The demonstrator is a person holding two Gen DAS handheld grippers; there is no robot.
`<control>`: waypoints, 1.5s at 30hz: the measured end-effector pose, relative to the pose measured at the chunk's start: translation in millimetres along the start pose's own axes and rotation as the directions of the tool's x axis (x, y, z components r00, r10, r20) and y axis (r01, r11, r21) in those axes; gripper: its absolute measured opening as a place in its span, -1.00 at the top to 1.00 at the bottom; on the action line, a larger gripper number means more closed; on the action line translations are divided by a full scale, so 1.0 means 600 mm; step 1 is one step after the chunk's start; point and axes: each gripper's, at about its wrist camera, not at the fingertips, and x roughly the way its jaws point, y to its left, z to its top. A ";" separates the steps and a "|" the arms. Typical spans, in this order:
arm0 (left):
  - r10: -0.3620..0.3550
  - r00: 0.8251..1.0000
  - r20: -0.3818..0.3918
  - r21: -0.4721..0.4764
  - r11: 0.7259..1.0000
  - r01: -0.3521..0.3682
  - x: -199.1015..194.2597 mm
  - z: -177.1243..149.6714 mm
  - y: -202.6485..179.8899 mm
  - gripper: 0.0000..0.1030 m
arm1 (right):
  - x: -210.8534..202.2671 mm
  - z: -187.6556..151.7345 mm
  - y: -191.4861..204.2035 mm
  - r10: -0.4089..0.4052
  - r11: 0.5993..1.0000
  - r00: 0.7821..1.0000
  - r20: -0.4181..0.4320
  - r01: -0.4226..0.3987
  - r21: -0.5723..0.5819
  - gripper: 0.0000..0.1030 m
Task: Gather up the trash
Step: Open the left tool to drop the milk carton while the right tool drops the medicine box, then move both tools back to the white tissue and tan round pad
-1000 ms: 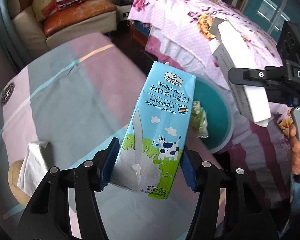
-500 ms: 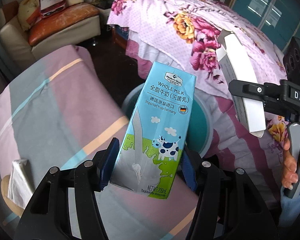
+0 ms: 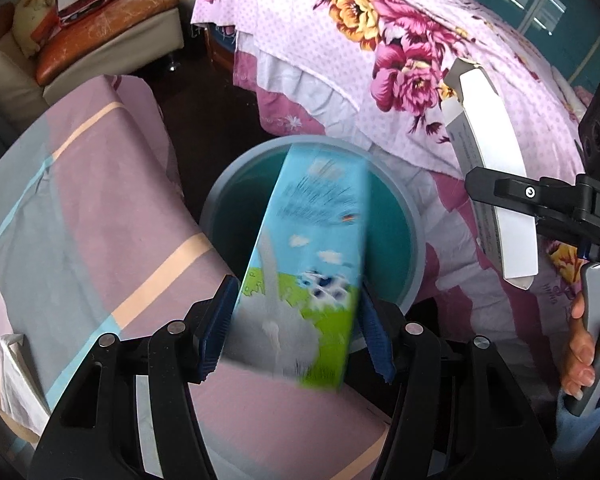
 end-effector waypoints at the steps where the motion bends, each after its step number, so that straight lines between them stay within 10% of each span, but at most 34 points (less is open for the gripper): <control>1: -0.004 1.000 -0.006 -0.003 1.000 0.004 0.003 -0.001 0.000 -0.27 | 0.002 0.000 -0.001 -0.001 1.000 1.000 -0.004 0.001 0.000 -0.20; 10: 0.009 1.000 -0.006 0.002 1.000 -0.009 0.008 -0.008 0.002 -0.70 | 0.025 0.000 0.001 -0.007 1.000 0.999 -0.034 0.007 -0.003 -0.20; 45: -0.008 0.999 0.047 -0.169 0.985 0.016 -0.035 -0.056 0.116 -0.75 | 0.091 -0.005 0.087 -0.114 0.992 0.987 -0.109 0.107 -0.068 -0.45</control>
